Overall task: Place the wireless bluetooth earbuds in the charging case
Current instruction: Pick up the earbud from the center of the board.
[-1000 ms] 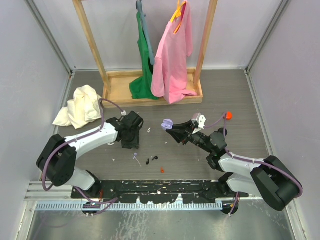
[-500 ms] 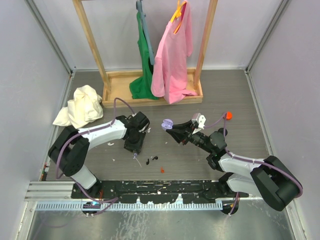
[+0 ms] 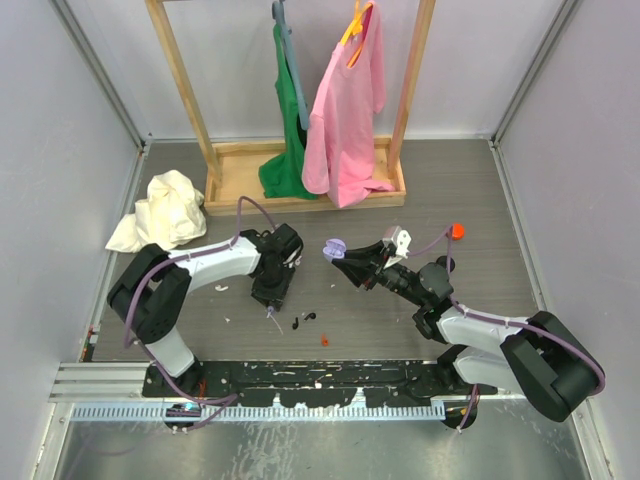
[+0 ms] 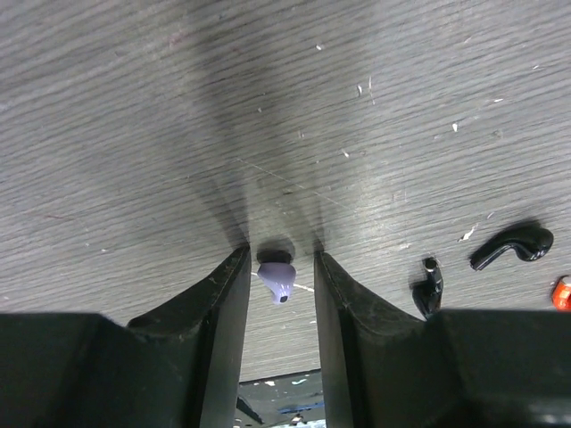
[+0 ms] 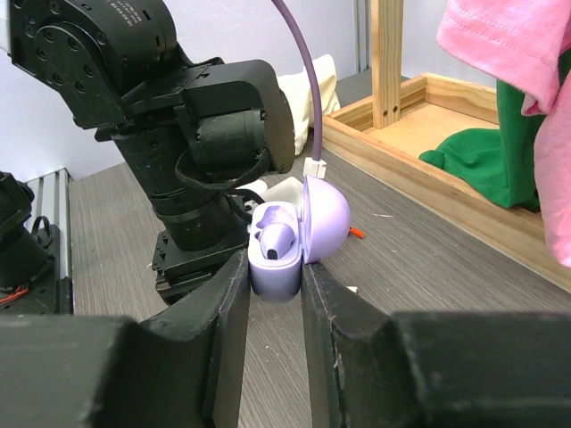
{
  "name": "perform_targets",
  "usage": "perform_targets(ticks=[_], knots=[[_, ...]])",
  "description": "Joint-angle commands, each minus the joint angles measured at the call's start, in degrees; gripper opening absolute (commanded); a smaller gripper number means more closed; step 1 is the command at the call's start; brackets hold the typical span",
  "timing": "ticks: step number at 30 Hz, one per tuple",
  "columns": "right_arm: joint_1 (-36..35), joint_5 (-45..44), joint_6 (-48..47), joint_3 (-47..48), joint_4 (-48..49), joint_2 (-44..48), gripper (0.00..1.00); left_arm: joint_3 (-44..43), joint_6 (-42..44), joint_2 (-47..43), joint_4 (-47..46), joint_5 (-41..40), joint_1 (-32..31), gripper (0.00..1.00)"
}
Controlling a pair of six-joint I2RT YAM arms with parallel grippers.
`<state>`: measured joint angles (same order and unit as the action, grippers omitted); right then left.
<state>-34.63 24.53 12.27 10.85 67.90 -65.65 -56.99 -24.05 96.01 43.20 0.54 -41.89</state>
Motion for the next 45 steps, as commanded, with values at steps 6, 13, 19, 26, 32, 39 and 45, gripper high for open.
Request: perform_targets(ticks=[6, 13, 19, 26, 32, 39, 45], knots=[[0.27, 0.20, -0.66, 1.01, 3.47, -0.38, 0.01, -1.88, 1.29, 1.10, 2.31, 0.17, -0.17, 0.33], [0.27, 0.20, -0.65, 1.04, 3.56, -0.42, 0.01, -2.07, 0.98, 0.20, 3.82, -0.81, -0.47, 0.34], [0.29, 0.28, -0.58, 0.93, 3.64, -0.41, 0.01, -2.06, 0.94, 0.42, 3.38, -0.88, -0.51, 0.34], [0.27, 0.28, -0.58, 0.99, 3.73, -0.37, 0.01, -2.18, 1.11, 1.45, 1.77, -0.08, -0.74, 0.31], [0.26, 0.49, -0.67, 0.99, 3.66, -0.29, 0.01, -1.09, 0.68, 1.25, 0.46, 0.42, -0.71, 0.24], [0.27, 1.68, -0.82, 1.22, 3.93, -0.86, 0.01, 0.23, -1.38, -4.18, -1.24, -1.75, -0.82, 0.16], [0.27, 2.40, -1.38, 0.85, 5.72, -2.15, 0.01, 1.04, -3.97, -11.68, -3.20, -6.34, -1.81, 0.14]])
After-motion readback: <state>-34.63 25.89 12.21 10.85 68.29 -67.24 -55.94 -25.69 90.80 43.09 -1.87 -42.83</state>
